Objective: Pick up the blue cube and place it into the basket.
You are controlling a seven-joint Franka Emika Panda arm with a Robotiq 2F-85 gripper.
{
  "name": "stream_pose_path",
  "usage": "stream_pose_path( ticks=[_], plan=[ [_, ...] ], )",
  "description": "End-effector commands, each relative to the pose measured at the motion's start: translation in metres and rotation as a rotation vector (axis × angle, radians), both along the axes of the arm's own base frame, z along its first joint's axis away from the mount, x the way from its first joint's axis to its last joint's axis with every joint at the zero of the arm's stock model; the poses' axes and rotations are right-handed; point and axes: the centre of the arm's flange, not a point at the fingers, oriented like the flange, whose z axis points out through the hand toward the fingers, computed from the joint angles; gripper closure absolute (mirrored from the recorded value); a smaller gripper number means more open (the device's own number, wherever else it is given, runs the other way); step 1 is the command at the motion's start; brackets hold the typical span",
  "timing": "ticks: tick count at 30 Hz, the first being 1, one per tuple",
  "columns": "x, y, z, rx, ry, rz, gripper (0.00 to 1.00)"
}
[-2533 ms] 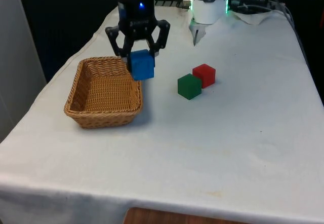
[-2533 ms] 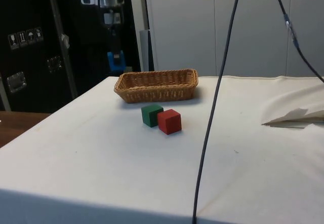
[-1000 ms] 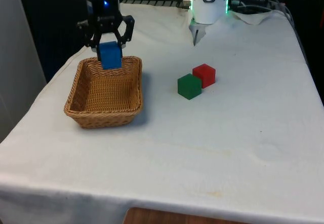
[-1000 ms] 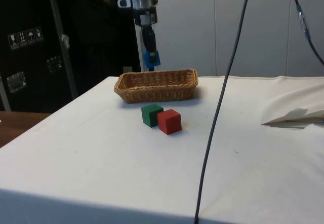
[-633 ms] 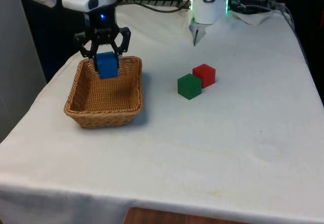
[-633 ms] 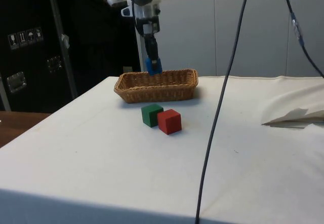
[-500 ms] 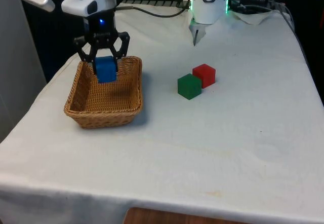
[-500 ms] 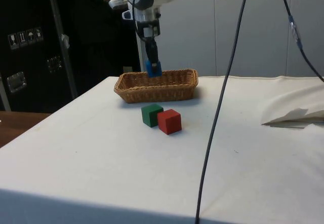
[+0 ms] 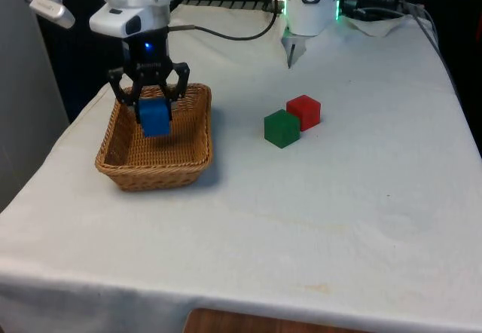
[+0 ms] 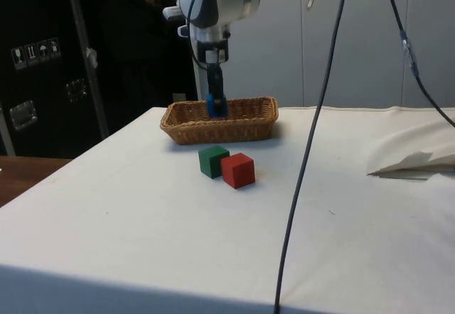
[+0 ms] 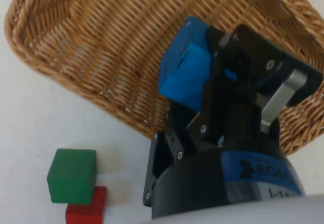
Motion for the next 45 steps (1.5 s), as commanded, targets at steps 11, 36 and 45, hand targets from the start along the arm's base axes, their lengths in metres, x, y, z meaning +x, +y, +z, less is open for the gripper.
stream_pose_path(
  ticks=[11,36,45],
  plan=[
    [-0.004,-0.003,-0.035,-0.001,-0.029,-0.021,1.00],
    [-0.004,-0.003,-0.036,-0.002,-0.015,-0.025,0.00],
    [0.001,-0.004,-0.008,0.013,-0.032,-0.042,0.00]
  ],
)
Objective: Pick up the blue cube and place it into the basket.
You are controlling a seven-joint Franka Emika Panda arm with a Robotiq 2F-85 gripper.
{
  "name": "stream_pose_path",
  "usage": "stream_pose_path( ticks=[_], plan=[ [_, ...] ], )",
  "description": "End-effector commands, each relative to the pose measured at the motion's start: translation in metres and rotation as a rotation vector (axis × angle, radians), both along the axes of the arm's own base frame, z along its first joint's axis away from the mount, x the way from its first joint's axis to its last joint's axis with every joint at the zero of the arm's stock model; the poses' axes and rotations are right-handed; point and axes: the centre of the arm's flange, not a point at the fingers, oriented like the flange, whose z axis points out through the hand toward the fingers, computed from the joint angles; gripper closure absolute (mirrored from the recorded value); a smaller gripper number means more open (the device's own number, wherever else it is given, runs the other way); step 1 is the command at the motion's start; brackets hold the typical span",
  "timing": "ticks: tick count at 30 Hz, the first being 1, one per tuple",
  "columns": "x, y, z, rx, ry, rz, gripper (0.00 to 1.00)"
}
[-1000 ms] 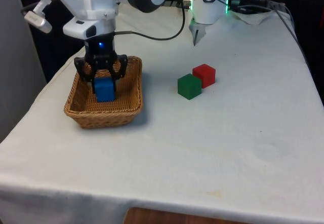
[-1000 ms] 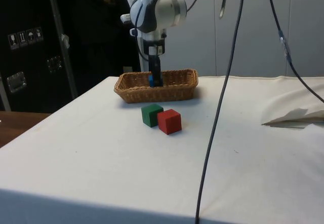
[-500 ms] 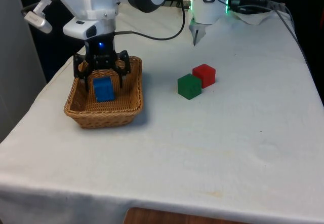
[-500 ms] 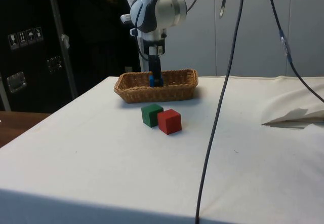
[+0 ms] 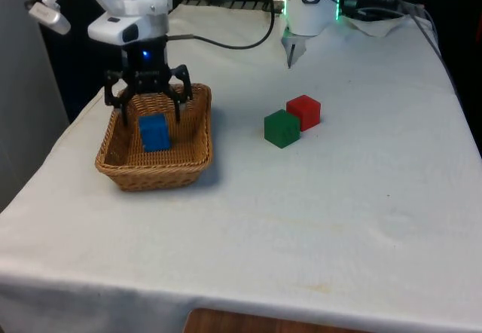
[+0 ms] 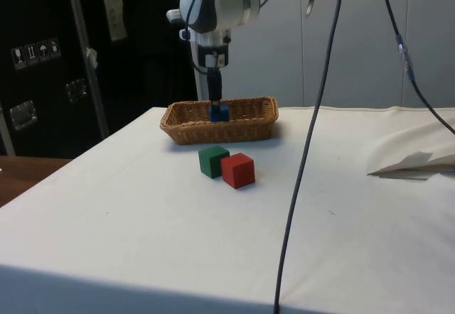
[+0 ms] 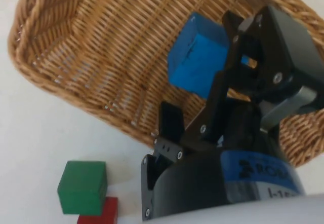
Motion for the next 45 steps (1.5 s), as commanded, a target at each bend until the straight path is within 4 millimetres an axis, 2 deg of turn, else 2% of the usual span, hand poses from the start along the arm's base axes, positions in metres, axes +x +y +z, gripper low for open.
stream_pose_path(
  ticks=[1,3,10,11,18,19,23,27,28,29,35,36,44,45],
  plan=[
    [-0.001,0.000,0.006,0.002,-0.001,-0.004,0.00],
    [0.000,0.000,0.007,0.005,-0.004,-0.001,0.00],
    [0.002,0.006,0.035,0.019,-0.022,-0.005,0.00],
    [0.002,0.004,0.032,0.024,-0.021,-0.003,0.00],
    [0.005,0.019,0.057,0.034,-0.037,0.000,0.00],
    [0.006,0.016,0.053,0.037,-0.038,0.002,0.00],
    [0.008,0.029,0.072,0.044,-0.045,0.004,0.00],
    [0.010,0.038,0.081,0.044,-0.045,0.006,0.00],
    [0.011,0.035,0.078,0.054,-0.049,0.010,0.00],
    [0.012,0.043,0.086,0.040,-0.044,0.008,0.00],
    [0.017,0.061,0.099,0.019,-0.033,0.014,0.00],
    [0.017,0.057,0.097,0.031,-0.041,0.015,0.00],
    [0.025,0.085,0.108,-0.006,-0.026,0.023,0.00],
    [0.025,0.084,0.108,0.003,-0.033,0.025,0.00]
  ],
)
